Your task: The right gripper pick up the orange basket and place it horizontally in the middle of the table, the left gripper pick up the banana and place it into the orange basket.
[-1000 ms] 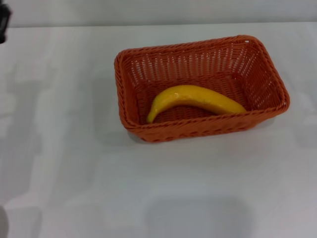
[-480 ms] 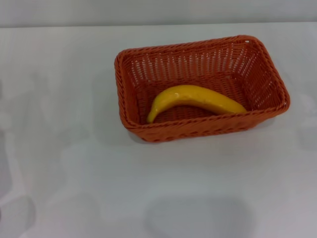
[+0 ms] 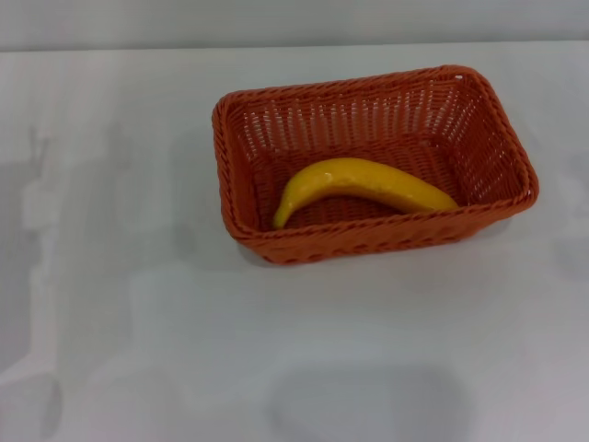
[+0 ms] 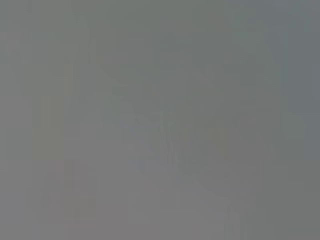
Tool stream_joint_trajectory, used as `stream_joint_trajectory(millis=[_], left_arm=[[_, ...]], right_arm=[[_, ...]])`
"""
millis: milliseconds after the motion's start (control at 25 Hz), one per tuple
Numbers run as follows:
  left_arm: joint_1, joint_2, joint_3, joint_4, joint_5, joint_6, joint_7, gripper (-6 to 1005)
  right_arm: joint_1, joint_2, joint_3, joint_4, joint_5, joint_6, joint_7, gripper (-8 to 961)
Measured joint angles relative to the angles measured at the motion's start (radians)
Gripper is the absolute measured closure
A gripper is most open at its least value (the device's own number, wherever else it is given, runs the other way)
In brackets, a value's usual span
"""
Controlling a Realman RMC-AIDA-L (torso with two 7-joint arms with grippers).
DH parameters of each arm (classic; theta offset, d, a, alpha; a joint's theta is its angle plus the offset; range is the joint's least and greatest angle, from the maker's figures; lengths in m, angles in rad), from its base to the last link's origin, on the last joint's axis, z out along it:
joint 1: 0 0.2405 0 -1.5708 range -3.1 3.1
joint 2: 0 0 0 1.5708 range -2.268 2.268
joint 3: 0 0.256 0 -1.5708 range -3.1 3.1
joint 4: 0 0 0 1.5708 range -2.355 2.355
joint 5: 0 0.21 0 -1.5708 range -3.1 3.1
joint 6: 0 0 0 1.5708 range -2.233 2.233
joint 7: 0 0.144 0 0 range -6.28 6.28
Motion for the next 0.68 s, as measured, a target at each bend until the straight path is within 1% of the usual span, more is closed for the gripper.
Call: stream_joint_trajectory(millis=[120, 560, 680], left_arm=[[0.001, 0.0, 0.006, 0.0, 0.008, -0.022, 0.001, 119], [-0.003, 0.001, 0.008, -0.002, 0.008, -0.034, 0.001, 119], [-0.006, 0.001, 0.034, -0.002, 0.01, -0.028, 0.011, 119]], right_arm=[[0.0, 0.002, 0.003, 0.0, 0.0, 0.0, -0.014, 77], [0.001, 0.007, 0.012, 0.0, 0.0, 0.001, -0.017, 77], [0.002, 0.007, 0.012, 0.0, 0.0, 0.001, -0.017, 77]])
